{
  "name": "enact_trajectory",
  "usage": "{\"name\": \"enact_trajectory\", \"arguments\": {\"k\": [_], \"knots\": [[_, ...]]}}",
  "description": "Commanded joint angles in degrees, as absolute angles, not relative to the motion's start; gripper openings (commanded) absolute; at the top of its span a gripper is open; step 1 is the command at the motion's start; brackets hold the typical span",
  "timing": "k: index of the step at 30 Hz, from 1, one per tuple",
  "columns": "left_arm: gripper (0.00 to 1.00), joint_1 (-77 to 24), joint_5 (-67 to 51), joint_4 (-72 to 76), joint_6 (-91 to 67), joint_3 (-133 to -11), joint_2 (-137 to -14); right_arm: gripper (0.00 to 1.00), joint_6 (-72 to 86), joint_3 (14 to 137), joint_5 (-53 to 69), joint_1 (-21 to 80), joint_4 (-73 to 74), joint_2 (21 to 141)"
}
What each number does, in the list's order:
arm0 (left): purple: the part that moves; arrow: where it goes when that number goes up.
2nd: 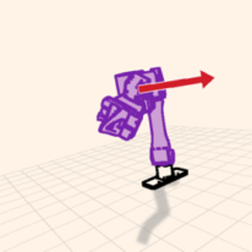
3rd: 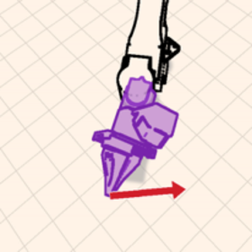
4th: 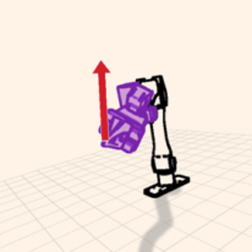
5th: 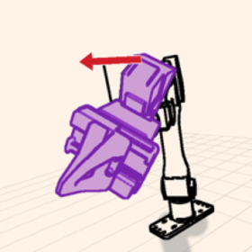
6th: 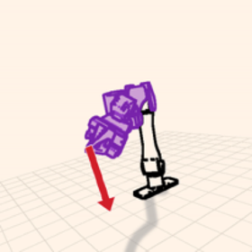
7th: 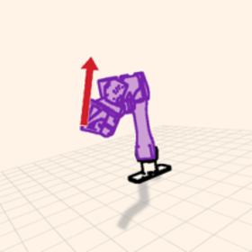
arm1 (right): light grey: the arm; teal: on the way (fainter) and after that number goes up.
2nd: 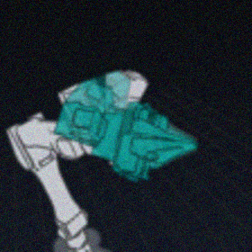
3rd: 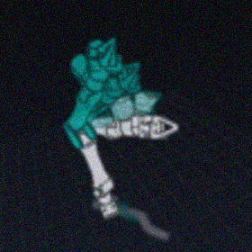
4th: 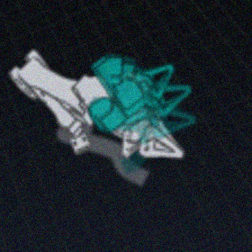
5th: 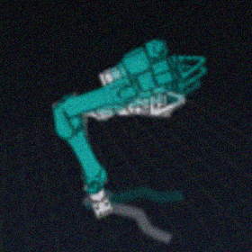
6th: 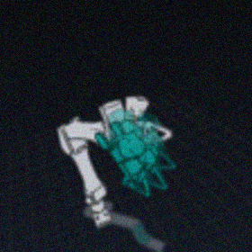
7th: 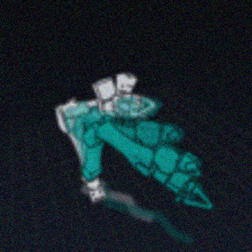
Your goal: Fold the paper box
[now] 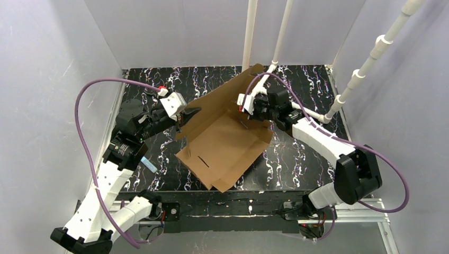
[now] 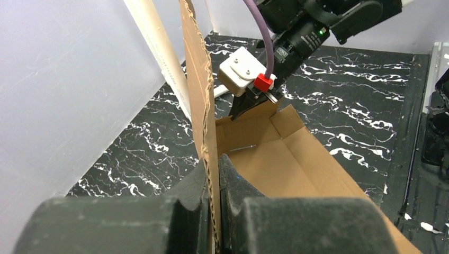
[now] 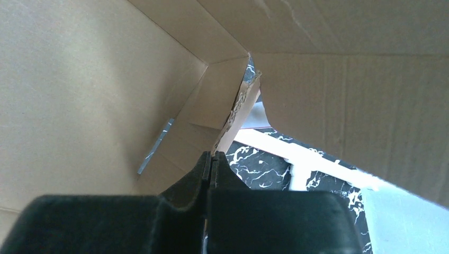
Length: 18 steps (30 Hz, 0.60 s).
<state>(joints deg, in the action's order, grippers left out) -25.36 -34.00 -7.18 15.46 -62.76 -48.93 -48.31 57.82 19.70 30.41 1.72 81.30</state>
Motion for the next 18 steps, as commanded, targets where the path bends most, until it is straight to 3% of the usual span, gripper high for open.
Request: {"name": "enact_trajectory", "arguments": {"k": [1,5,9,18], "knots": [[0.0,-26.19,-34.78,-3.18,18.31,-64.97,-47.55,0.01,-51.21,64.11,20.3,32.16,14.27,82.95],[0.0,-26.32,-33.78,-0.38,16.15,-63.39,-47.64,0.01,-54.0,61.52,17.64,35.27,15.35,79.16],[0.0,-26.45,-34.62,2.45,15.76,-62.8,-47.67,0.01,-53.62,52.41,13.96,38.95,4.11,72.9],[0.0,-26.81,-39.39,3.19,19.81,-58.52,-44.58,0.01,-45.81,41.48,9.02,39.81,-16.45,71.32]]}}
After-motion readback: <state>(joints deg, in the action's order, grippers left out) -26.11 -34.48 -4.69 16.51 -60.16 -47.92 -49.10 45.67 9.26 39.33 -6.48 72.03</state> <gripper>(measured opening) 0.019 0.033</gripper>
